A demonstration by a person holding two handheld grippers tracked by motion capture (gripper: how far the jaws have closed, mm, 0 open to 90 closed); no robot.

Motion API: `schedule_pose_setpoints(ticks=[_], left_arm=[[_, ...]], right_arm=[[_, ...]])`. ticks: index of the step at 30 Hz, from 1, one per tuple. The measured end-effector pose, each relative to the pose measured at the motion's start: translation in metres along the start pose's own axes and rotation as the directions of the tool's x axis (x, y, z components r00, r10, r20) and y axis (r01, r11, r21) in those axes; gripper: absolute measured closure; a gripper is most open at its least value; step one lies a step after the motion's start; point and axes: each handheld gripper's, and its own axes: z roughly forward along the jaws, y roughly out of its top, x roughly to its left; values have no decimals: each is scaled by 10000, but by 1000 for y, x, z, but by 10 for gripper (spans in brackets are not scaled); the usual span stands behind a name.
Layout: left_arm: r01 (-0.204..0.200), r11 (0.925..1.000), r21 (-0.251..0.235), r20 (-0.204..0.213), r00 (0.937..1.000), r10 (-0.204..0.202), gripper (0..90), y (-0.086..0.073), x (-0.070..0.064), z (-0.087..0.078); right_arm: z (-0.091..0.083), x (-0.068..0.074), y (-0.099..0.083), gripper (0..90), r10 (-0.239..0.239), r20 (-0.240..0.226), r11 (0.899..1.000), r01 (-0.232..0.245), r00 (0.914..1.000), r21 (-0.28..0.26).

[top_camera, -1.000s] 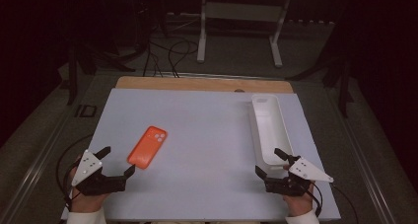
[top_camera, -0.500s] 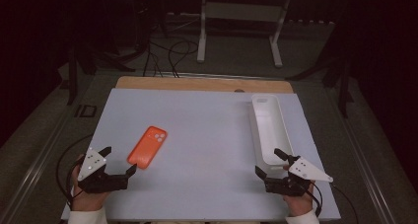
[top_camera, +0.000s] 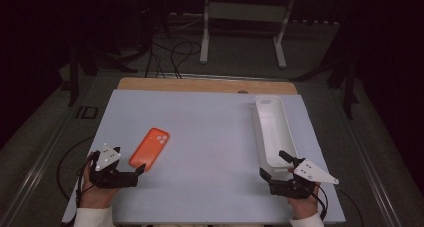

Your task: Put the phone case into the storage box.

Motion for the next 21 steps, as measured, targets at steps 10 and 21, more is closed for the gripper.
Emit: schedule_pose_setpoints(ticks=[10, 21], left_arm=[[-10, 9958, 919, -79, 10000, 17, 0, 2, 2, 20], [89, 9884, 1516, -50, 10000, -83, 0, 3, 4, 39]], right_arm=[[0, 0, 0, 88, -6, 1, 10000, 6, 10000, 13], [1, 0, 0, 88, -20, 22, 10000, 20, 10000, 60]])
